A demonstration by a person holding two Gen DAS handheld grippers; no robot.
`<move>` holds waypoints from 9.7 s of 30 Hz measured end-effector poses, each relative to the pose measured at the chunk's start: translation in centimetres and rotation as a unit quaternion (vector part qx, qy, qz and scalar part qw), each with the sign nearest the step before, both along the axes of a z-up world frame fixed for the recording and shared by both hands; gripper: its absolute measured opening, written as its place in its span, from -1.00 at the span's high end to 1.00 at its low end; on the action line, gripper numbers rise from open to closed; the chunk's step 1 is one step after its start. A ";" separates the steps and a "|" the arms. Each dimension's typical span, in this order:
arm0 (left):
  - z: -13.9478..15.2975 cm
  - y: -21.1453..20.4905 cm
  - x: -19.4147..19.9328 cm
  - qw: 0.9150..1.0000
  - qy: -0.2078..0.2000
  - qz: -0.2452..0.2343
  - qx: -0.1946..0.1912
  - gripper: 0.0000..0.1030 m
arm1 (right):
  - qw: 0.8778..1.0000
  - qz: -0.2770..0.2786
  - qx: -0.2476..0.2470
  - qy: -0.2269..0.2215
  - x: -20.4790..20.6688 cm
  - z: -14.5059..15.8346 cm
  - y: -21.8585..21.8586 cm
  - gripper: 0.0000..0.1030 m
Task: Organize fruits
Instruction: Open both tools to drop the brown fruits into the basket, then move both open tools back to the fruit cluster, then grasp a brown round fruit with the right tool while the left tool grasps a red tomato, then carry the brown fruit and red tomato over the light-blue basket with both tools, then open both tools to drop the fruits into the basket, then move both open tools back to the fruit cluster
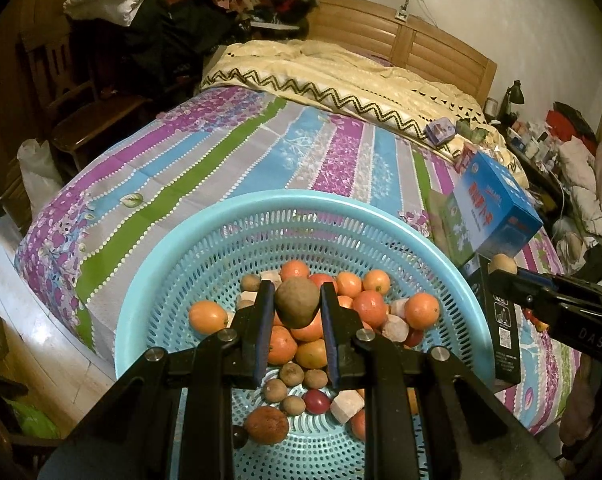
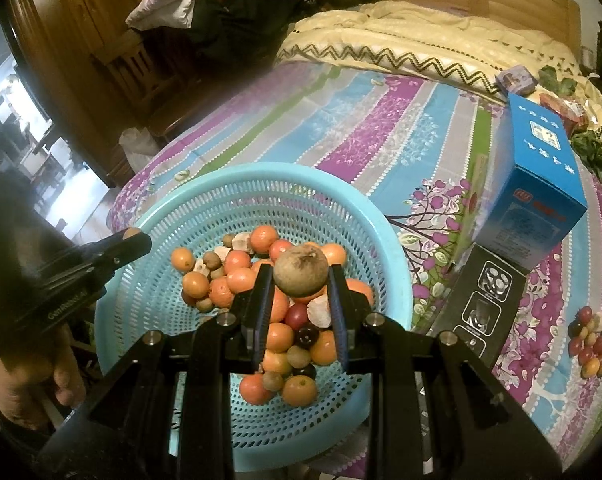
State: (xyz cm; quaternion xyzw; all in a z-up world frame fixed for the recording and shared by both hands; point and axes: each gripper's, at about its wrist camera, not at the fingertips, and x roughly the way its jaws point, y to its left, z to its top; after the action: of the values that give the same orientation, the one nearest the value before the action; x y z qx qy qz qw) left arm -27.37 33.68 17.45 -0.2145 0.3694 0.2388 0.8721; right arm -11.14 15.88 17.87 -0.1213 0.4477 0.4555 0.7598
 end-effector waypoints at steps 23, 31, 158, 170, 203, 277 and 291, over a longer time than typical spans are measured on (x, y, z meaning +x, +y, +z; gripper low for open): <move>-0.9 0.2 0.1 1.000 0.006 0.008 0.002 0.56 | 1.000 0.011 0.001 0.008 -0.4 -0.2 0.6 0.44; -0.8 0.2 -0.1 0.999 0.011 0.025 0.017 -0.25 | 1.000 0.011 0.006 0.008 -0.3 -0.2 0.1 -0.01; 4.3 -27.6 20.7 0.980 -0.061 -0.176 0.069 0.48 | 0.951 -0.275 0.024 -0.139 12.3 1.6 -31.4 0.50; 6.9 -20.0 14.5 0.989 -0.073 -0.107 0.078 0.47 | 0.966 -0.214 0.046 -0.135 9.2 3.4 -24.0 0.50; 2.1 0.2 -1.0 0.996 -0.023 0.080 0.023 0.47 | 0.999 -0.012 0.024 -0.045 0.7 1.8 -1.4 0.50; 3.6 -6.8 2.9 0.998 -0.047 -0.015 0.050 -0.30 | 0.992 -0.022 0.058 -0.107 -1.0 3.7 -6.6 -0.14; 3.4 -29.6 15.9 0.949 -0.089 -0.301 0.028 -0.42 | 0.959 -0.261 -0.007 -0.113 6.7 -1.9 -31.9 -0.13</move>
State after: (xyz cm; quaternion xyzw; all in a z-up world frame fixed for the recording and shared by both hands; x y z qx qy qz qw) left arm -11.44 4.12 20.81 -0.0894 0.3307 -0.0442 0.9384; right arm -4.46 -15.99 15.94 -0.0565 0.3784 0.2215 0.8970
